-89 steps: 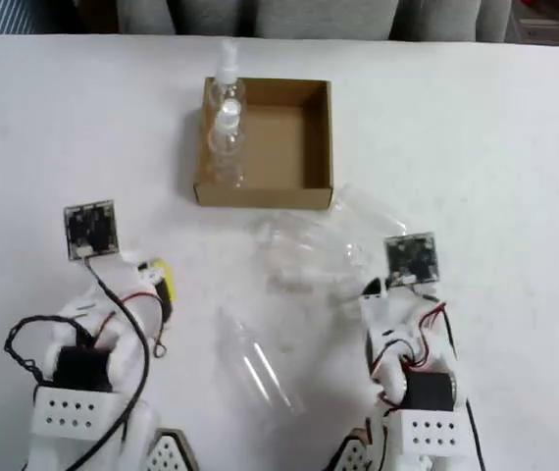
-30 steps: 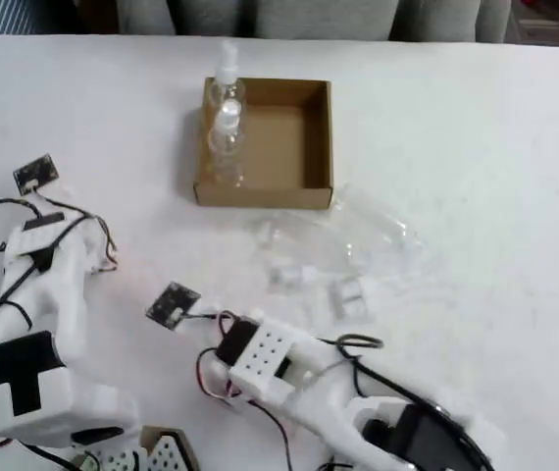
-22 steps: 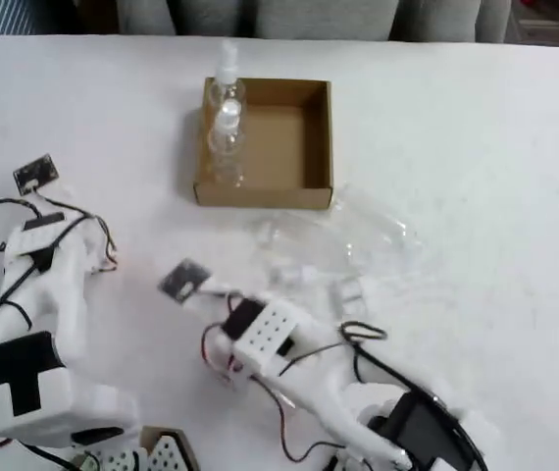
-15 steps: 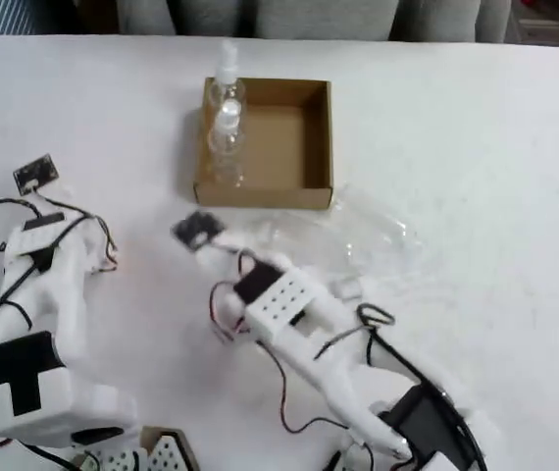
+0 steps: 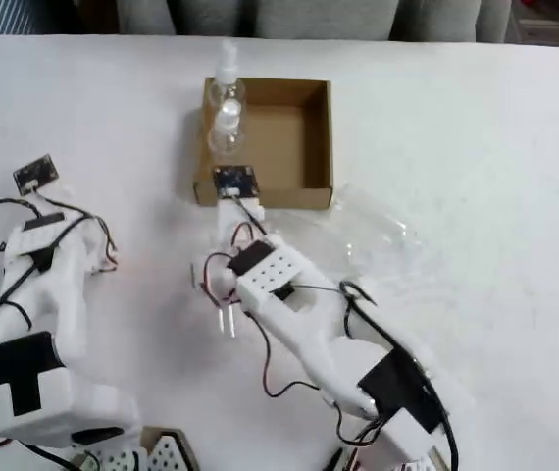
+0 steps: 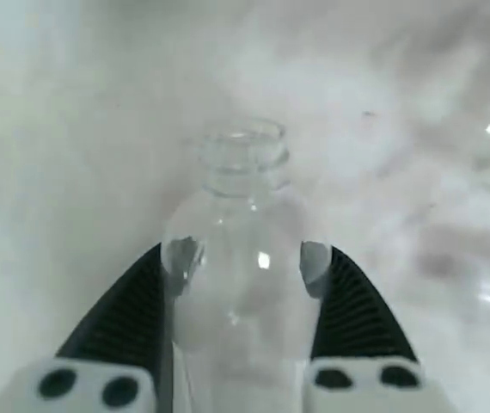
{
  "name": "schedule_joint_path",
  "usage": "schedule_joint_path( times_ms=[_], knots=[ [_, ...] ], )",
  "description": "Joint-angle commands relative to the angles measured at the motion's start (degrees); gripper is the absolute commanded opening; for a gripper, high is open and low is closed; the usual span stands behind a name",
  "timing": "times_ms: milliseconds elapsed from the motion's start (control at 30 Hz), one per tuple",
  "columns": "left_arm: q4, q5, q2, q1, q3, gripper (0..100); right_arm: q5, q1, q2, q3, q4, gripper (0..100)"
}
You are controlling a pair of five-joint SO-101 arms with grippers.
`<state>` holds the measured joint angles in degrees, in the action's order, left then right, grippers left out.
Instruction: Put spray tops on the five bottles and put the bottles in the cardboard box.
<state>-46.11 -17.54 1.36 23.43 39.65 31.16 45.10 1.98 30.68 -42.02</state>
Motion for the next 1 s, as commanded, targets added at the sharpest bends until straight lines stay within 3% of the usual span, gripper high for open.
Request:
schedule_joint_path(
  times_ms=[0,167,367,633,733,933,967],
  knots=[
    [-0.79,-0.35,0.04,0.31,-2.9,7,0.53,0.22,-0.48,-2.9,0.48,18.7],
    [-0.79,-0.35,0.04,0.31,-2.9,7,0.53,0.31,-0.48,-4.92,-4.44,33.7],
    [-0.88,-0.35,0.04,0.31,-2.9,7,-0.18,-0.13,-0.48,-13.27,-20.09,35.0],
    [-0.97,-0.35,-0.13,0.22,-2.81,7,-12.66,-8.92,-5.76,-22.51,-45.76,34.7],
    [-1.05,-0.53,-0.22,-0.4,-2.81,7,-13.89,-14.11,-9.27,-21.1,-48.48,29.7],
    [-5.71,-0.35,-0.48,-3.65,-3.34,6,-18.73,-21.93,-14.2,-11.69,-41.36,0.9],
    [-6.15,-0.26,-1.1,-4.35,-3.25,6,-19.78,-23.25,-14.99,-10.11,-40.22,1.5]
  ],
)
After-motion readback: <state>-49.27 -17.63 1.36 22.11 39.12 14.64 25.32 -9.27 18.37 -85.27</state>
